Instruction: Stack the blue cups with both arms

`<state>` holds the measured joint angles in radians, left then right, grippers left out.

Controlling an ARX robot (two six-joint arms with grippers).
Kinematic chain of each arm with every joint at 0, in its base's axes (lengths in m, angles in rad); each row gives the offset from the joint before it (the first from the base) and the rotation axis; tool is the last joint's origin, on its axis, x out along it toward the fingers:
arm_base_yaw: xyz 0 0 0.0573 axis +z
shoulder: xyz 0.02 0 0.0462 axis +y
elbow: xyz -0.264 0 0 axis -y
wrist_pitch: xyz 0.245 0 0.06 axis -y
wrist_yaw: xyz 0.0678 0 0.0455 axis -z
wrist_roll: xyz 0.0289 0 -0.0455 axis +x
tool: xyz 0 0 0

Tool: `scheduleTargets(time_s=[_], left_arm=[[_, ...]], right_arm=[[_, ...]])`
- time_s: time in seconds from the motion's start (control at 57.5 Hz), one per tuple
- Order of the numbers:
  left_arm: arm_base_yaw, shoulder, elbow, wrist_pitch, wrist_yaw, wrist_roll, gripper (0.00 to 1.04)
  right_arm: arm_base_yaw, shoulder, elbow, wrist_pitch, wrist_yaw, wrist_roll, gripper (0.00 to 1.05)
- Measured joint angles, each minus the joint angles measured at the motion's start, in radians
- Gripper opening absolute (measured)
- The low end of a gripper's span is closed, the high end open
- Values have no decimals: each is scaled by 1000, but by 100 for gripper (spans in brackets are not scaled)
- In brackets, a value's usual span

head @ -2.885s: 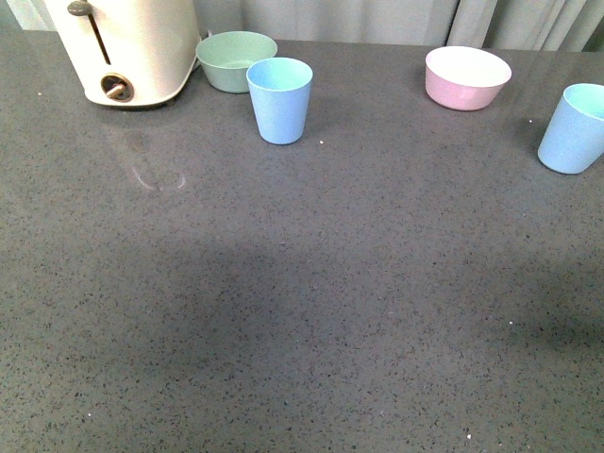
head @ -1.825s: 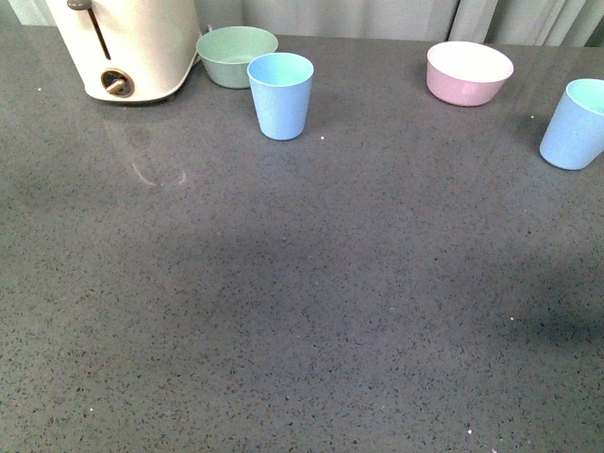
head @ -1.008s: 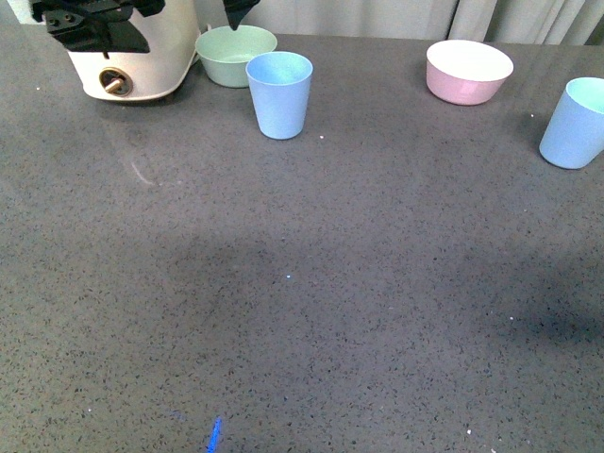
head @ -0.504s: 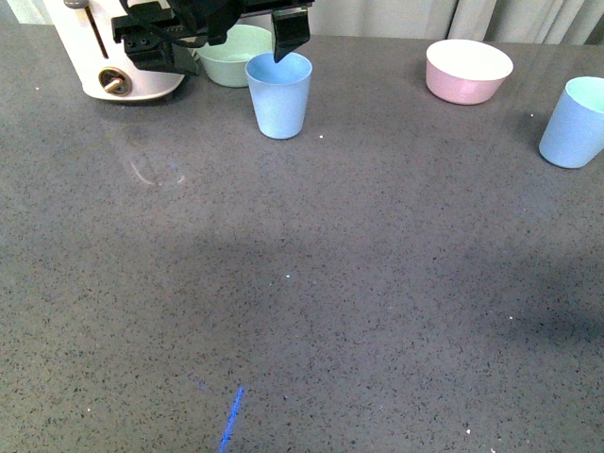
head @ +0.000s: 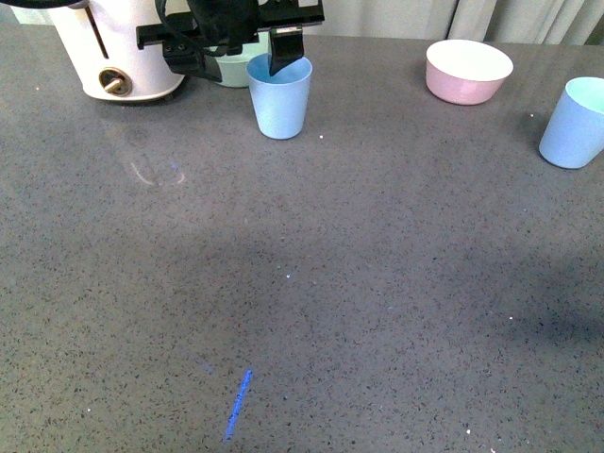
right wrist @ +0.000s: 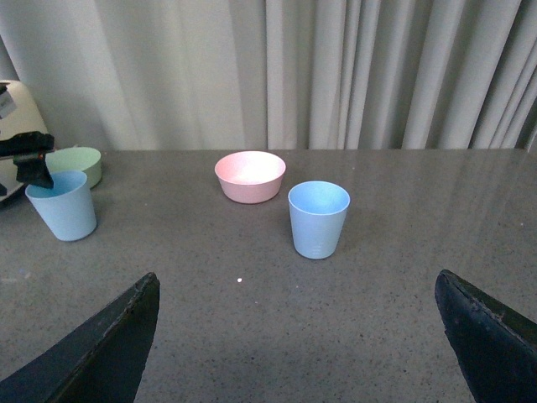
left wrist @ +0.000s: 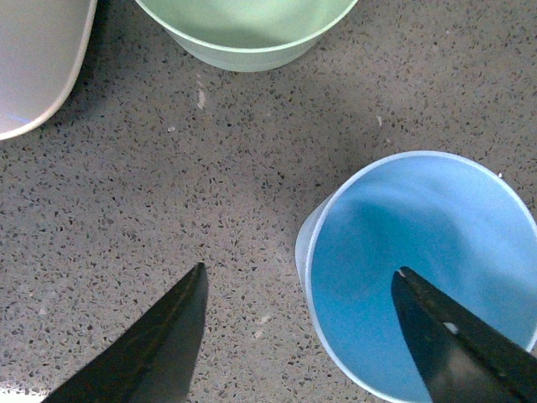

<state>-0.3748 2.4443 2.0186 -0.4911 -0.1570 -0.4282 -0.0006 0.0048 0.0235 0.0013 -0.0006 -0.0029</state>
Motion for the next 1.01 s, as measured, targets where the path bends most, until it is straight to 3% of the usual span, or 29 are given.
scheduleTargets(time_s=[0.417,0.66,1.008], left_arm=[[-21,26,38,-36,9,-53,3],[-61,-51,-57,-37,69,-147,2],[-182,-227,-254,5,59,-254,2]], right_arm=[[0,0,0,0,0,0,96],[0,0,0,0,0,0,96],[0,0,0,0,0,0,96]])
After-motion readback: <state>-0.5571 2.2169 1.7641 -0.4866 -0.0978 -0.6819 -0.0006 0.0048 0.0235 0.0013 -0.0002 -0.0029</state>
